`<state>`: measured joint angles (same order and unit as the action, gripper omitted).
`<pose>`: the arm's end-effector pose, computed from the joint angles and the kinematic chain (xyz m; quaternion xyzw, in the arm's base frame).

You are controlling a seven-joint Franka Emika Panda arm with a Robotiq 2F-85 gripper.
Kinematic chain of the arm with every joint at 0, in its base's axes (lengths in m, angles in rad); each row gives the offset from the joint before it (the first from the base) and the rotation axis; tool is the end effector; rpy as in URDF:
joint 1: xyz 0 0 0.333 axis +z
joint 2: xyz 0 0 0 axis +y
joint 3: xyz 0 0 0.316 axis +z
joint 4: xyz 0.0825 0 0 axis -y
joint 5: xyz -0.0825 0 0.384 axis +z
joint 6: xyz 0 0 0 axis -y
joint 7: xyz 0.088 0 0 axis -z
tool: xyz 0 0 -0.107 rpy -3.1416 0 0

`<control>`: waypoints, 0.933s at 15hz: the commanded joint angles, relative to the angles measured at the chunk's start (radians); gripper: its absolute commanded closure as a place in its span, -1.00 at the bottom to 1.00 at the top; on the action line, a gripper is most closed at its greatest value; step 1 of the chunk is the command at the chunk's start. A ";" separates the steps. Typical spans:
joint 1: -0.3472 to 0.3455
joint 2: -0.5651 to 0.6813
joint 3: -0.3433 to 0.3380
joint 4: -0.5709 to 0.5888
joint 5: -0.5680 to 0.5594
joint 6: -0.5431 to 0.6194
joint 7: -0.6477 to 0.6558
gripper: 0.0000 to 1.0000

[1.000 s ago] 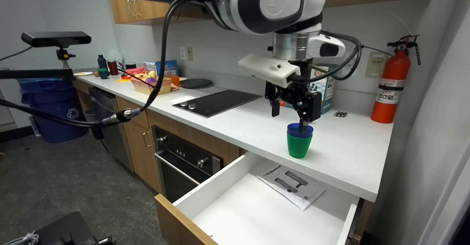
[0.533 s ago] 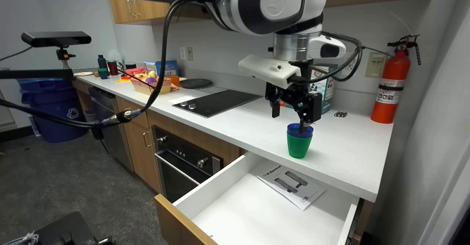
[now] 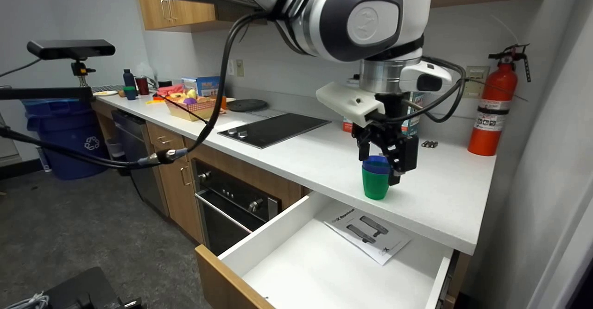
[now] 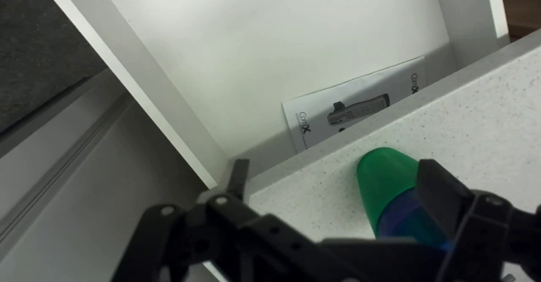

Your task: Put the cup inside the drawer

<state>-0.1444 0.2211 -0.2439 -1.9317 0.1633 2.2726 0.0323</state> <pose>0.5740 -0.2234 0.3892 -0.9650 0.2511 -0.0699 0.0273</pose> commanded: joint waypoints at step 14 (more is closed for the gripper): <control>-0.029 0.298 0.078 0.401 -0.017 -0.070 0.103 -1.00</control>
<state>-0.1499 0.4602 -0.1894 -1.6019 0.1448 2.2024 0.1316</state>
